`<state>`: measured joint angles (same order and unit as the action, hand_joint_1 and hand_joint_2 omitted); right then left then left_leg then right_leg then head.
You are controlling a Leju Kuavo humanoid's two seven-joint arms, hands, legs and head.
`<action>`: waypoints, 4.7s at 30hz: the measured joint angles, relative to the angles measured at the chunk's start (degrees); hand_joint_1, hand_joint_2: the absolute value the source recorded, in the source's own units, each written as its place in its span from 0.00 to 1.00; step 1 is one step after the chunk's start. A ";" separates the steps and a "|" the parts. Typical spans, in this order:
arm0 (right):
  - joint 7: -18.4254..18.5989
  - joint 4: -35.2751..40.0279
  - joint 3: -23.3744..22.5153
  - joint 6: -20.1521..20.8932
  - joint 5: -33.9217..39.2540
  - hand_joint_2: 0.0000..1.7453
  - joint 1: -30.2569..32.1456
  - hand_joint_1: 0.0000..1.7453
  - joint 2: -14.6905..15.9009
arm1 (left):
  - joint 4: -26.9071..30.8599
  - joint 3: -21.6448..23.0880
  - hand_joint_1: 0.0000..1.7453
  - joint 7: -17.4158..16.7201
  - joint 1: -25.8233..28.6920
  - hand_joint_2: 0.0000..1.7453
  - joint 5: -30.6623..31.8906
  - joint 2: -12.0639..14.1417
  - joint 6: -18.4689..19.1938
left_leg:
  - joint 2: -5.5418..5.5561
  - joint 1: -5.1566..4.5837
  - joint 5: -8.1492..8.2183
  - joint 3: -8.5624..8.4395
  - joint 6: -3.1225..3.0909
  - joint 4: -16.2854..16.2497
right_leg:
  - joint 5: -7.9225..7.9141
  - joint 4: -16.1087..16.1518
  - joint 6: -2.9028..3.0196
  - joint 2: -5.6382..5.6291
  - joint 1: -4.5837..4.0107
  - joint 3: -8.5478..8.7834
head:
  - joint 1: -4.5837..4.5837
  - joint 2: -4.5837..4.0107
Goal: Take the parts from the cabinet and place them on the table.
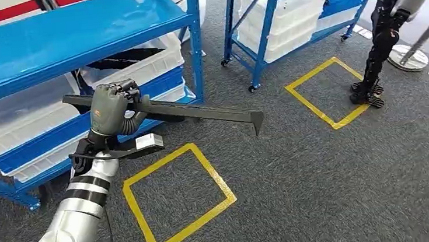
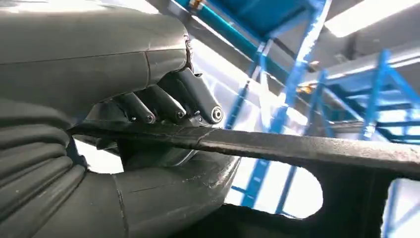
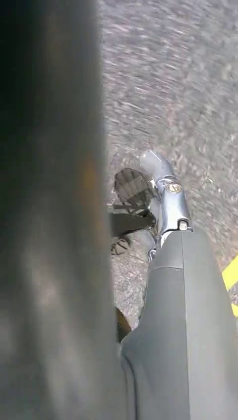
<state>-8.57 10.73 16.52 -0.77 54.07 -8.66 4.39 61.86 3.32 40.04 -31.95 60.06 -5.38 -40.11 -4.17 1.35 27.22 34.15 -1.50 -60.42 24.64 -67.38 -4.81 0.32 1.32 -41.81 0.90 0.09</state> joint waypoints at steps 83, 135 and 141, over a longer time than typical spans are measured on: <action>-0.42 0.59 -0.94 0.22 0.02 0.00 0.76 0.00 -0.02 | -0.63 0.42 1.00 0.00 -1.25 1.00 -0.04 -0.66 0.00 | 7.06 -0.64 -1.32 0.69 0.54 0.75 | -3.28 9.27 2.91 -9.42 -0.43 3.60 | -1.20 0.00; -0.31 0.68 -2.12 0.15 -1.97 0.00 0.09 0.00 0.26 | 0.15 1.57 1.00 -0.07 -1.22 1.00 -1.05 0.44 0.00 | 4.36 -0.31 7.06 8.37 2.48 -16.21 | -2.35 10.08 4.08 -2.67 0.06 5.52 | -2.91 0.00; -0.31 0.68 -2.38 0.20 -2.10 0.00 0.08 0.00 0.26 | -0.68 1.75 1.00 -0.09 -1.52 1.00 -1.46 0.90 0.00 | 8.78 0.27 -2.02 0.84 2.00 1.79 | -2.15 9.59 3.48 -7.02 -0.18 5.21 | -2.82 0.00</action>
<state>-8.87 11.41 14.14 -0.57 51.98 -8.57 4.66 61.18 5.07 39.96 -33.48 58.60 -4.48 -40.11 4.61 1.62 25.21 34.99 0.50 -58.63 22.50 -57.79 -1.33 -6.70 1.14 -36.60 -1.92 0.09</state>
